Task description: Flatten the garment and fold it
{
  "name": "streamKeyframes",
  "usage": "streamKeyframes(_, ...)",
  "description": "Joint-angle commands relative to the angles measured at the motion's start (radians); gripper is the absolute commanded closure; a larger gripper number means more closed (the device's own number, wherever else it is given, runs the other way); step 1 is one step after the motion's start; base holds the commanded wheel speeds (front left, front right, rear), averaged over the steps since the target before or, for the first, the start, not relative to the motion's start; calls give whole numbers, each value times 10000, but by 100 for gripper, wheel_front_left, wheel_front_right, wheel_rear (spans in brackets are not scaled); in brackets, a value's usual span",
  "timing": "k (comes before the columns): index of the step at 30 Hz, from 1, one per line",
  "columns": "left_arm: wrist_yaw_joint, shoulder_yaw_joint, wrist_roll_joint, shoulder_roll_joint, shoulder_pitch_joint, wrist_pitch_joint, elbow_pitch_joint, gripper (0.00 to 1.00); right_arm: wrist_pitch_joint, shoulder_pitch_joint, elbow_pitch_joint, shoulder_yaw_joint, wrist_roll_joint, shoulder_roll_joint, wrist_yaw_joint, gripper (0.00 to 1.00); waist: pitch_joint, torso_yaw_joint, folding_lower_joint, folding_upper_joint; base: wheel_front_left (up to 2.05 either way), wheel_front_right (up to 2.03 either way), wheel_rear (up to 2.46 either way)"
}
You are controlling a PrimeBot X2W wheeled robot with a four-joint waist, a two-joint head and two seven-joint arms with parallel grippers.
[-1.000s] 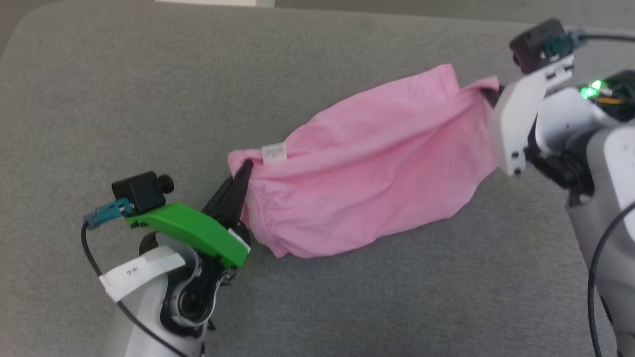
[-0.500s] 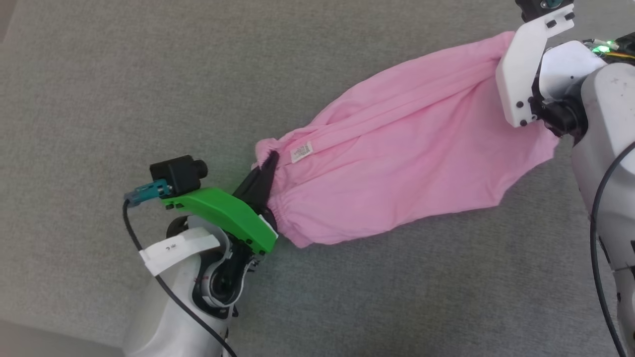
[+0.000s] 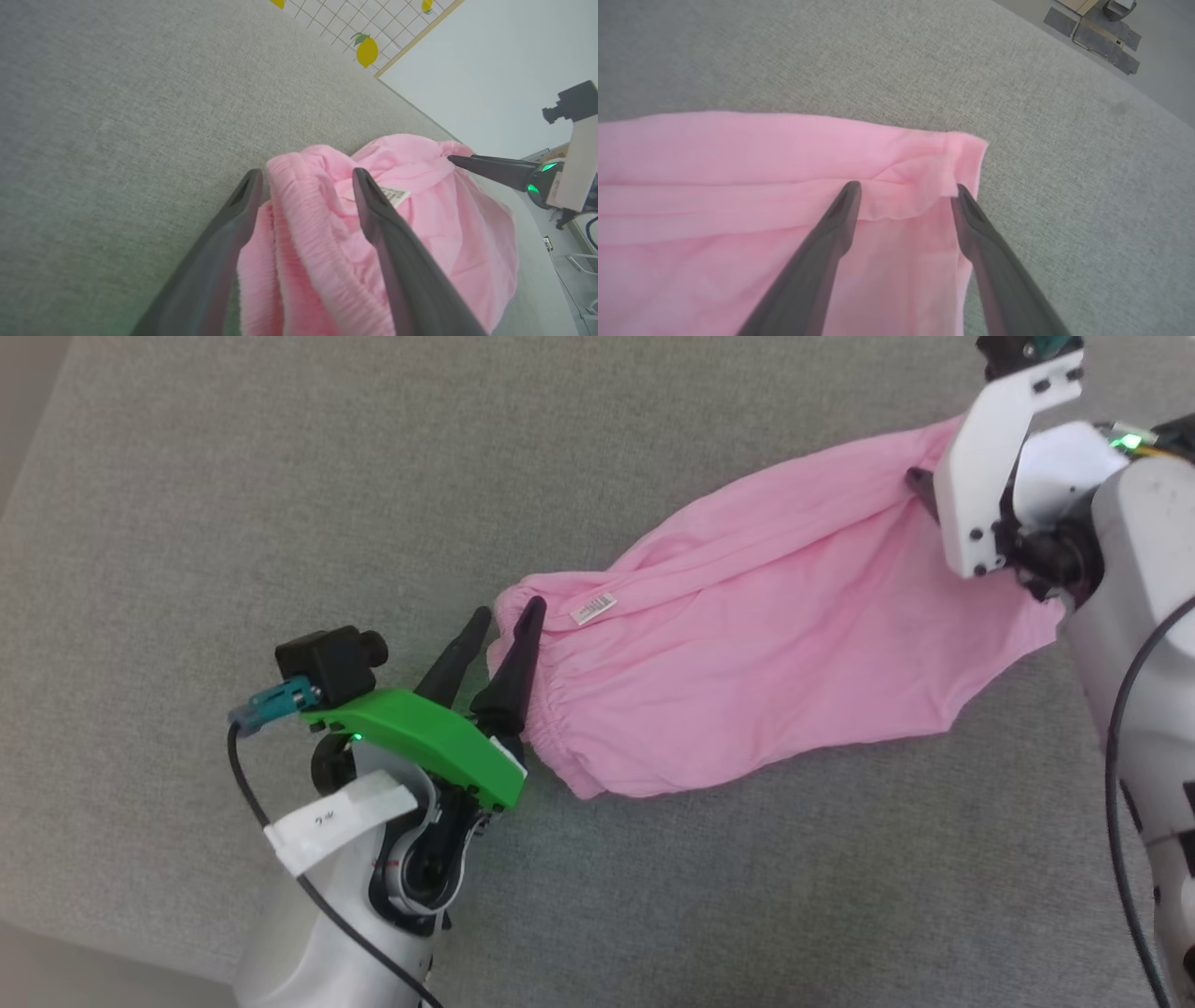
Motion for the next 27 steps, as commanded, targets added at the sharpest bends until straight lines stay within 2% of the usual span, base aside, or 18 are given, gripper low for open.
streamKeyframes(1,-39,66,165,94,188,-205,-52,0,-310,320,-102,55,179,16,-17,0,-495,-153,-1,0,0,0,0)
streamKeyframes(6,142,256,549,265,903,-1031,-264,0,-1439,1275,-731,97,894,-147,-17,0,-1271,-323,-1,0,0,0,0)
streamKeyframes(10,384,496,1305,466,1429,-2356,-346,0,-2630,2231,-1377,-260,1446,-174,-17,0,-1799,-450,-1,0,0,0,0)
streamKeyframes(14,406,644,2239,629,1574,-3096,-113,0,-3563,3024,-1795,-737,1717,-48,-17,0,-2080,-518,-1,0,0,0,0)
streamKeyframes(20,93,982,4187,618,1444,-3222,-255,0,-4452,3535,-1858,-1651,1707,413,-17,0,-2125,-598,-1,0,0,0,0)
streamKeyframes(27,-258,1724,5515,81,1600,-3226,-692,0,-4626,3274,-900,-2851,1175,1043,-17,0,-1839,-601,-1,0,0,0,0)
